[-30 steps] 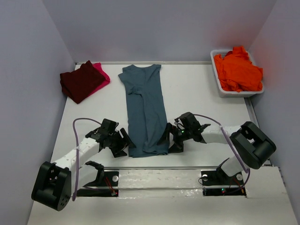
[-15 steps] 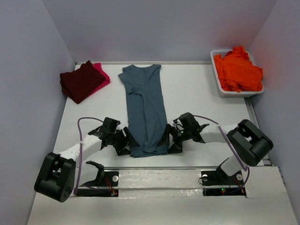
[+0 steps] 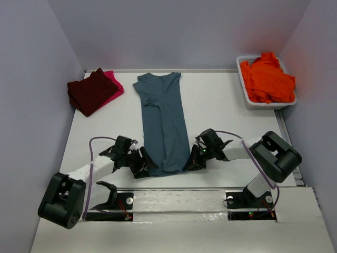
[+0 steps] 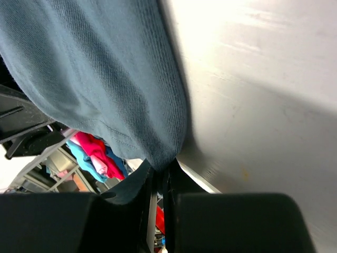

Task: Fold and stack the t-shirts
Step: Fold the tshirt

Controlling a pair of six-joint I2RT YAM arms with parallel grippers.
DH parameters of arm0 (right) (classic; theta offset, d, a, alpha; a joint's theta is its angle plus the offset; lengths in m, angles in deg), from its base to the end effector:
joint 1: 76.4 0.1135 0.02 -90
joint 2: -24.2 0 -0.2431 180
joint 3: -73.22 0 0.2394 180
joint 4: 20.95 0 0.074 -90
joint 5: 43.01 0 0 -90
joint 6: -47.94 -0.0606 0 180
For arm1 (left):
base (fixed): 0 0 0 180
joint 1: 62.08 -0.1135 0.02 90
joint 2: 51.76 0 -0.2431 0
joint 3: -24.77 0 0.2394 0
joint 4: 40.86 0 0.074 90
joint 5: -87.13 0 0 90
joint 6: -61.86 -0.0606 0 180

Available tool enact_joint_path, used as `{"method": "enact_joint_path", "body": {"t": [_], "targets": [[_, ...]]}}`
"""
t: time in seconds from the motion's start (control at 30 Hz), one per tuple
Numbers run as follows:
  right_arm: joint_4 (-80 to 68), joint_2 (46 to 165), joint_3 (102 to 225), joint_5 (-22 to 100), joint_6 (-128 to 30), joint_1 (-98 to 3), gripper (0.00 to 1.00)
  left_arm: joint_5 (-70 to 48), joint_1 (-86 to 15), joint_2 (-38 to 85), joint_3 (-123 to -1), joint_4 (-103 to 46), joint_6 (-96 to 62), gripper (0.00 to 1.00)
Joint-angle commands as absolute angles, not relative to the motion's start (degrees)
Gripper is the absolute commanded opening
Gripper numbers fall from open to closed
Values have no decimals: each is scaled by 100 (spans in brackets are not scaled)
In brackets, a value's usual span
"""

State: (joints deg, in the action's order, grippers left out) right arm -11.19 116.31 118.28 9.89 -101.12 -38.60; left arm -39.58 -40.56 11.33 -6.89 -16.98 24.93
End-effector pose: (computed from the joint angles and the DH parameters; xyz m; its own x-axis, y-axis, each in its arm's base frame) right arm 0.1823 0.1876 0.0788 -0.9830 0.1032 0.1515 0.1817 0.6599 0.7291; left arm 0.1579 -0.1012 0.1046 -0.9477 -0.3152 0.0509 -0.2446 0.6142 -0.7503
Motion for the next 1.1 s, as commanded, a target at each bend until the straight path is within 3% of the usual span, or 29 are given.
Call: {"method": "enact_joint_path", "body": {"t": [0.0,0.13,0.33,0.47,0.83,1.07], "targets": [[-854,11754,11797,1315,-10006,-3869,11,-3759,-4063,1143,-504,-1633,2406,69],[-740,11683,11867,1315,-9945,-3869,11,-3750,-4063,1144,-495,-1703,2397,62],[-477,11648,11973,1333,-9787,-3869,12,-3759,-4063,1196,-504,-1782,2398,21],[-415,11595,11990,1324,-9734,-3869,10,-3733,-4063,1196,-530,-1765,2371,7],[411,11271,12219,938,-9295,-3869,7,-3812,-4063,757,-742,-1089,2143,6],[1455,10401,12263,762,-8944,-3869,7,-3996,-3844,-164,-513,-368,2195,6]]}}
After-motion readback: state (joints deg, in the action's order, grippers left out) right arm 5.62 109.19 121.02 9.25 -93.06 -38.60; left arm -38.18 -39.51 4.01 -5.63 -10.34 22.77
